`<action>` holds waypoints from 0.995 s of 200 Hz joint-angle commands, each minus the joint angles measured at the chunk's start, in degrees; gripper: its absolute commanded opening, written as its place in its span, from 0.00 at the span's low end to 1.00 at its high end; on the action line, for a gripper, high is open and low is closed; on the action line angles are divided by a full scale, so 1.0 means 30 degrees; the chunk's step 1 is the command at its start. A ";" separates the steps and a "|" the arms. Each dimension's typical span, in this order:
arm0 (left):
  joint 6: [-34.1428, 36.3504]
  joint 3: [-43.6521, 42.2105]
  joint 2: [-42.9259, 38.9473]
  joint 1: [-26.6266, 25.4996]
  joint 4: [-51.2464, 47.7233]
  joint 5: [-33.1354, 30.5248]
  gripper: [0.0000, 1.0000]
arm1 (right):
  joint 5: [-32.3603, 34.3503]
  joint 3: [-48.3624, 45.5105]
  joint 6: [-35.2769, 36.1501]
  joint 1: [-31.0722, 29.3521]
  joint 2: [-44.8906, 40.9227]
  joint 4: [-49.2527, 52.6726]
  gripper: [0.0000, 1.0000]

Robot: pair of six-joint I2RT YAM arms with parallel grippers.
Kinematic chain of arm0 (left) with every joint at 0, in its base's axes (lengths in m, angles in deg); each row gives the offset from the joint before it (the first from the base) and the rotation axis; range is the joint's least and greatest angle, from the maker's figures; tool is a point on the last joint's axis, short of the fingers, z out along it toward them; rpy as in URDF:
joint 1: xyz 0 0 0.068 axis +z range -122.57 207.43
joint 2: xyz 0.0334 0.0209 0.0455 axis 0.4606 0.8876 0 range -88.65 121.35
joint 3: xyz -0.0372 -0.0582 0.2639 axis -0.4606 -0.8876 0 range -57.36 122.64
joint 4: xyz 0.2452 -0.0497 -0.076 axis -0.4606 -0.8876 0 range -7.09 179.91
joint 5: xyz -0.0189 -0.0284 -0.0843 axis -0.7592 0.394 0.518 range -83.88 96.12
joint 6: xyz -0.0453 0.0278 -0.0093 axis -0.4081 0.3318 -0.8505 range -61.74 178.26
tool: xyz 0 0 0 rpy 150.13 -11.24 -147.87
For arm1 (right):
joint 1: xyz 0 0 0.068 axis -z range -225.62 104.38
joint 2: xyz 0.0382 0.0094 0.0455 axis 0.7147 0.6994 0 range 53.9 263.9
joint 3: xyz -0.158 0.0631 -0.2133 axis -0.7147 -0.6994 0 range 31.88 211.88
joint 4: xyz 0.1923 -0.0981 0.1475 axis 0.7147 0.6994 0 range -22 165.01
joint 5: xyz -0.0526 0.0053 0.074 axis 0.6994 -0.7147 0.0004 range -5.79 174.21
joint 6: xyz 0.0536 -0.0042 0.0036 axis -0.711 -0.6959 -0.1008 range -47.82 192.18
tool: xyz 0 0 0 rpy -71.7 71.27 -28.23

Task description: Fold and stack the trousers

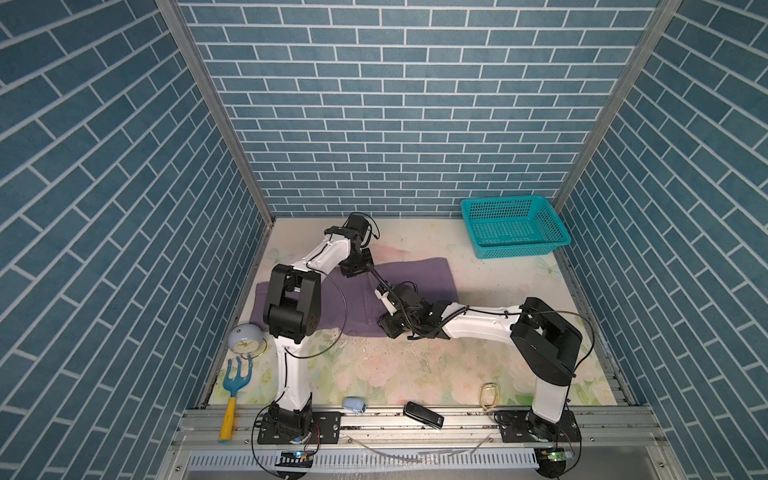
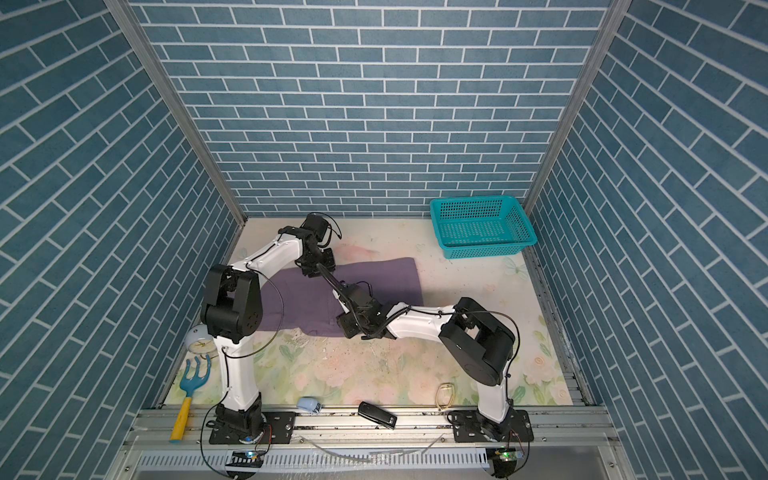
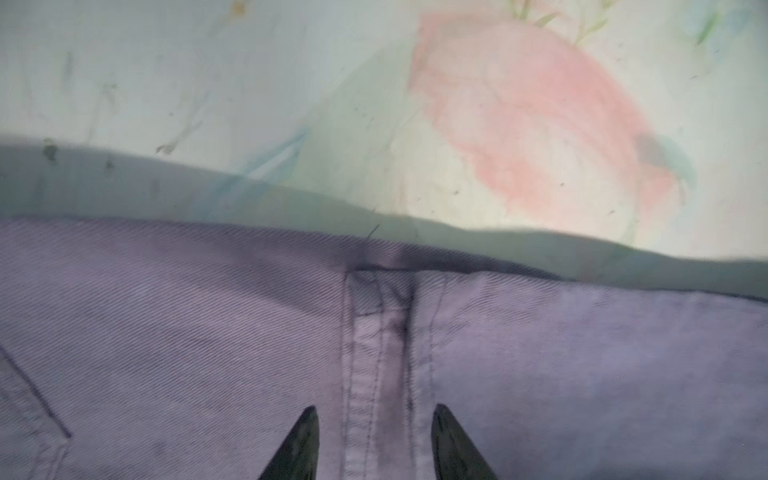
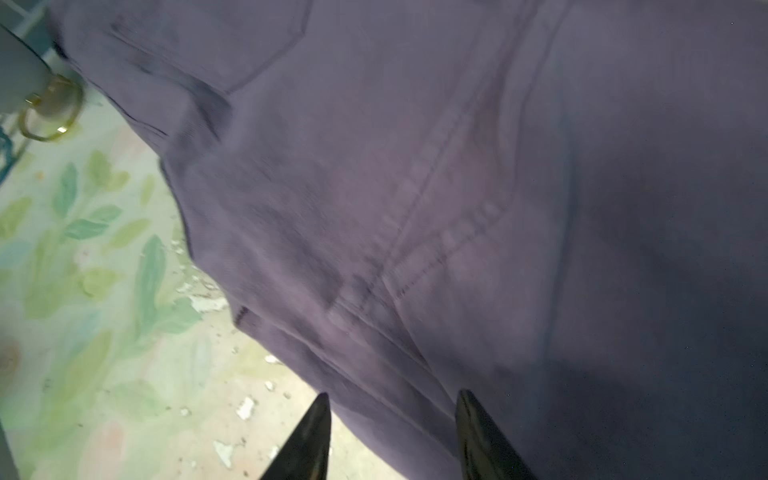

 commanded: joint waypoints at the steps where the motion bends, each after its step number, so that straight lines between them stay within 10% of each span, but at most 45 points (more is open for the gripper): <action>1: -0.0565 0.0630 0.1201 -0.0036 0.0883 0.1560 0.47 | -0.0447 0.1270 0.1166 -0.0008 0.1058 0.0654 0.50; 199: -0.0931 0.1511 0.3418 -0.0010 0.0929 0.2990 0.08 | -0.1815 0.2070 -0.0624 0.1266 0.1853 -0.0959 0.48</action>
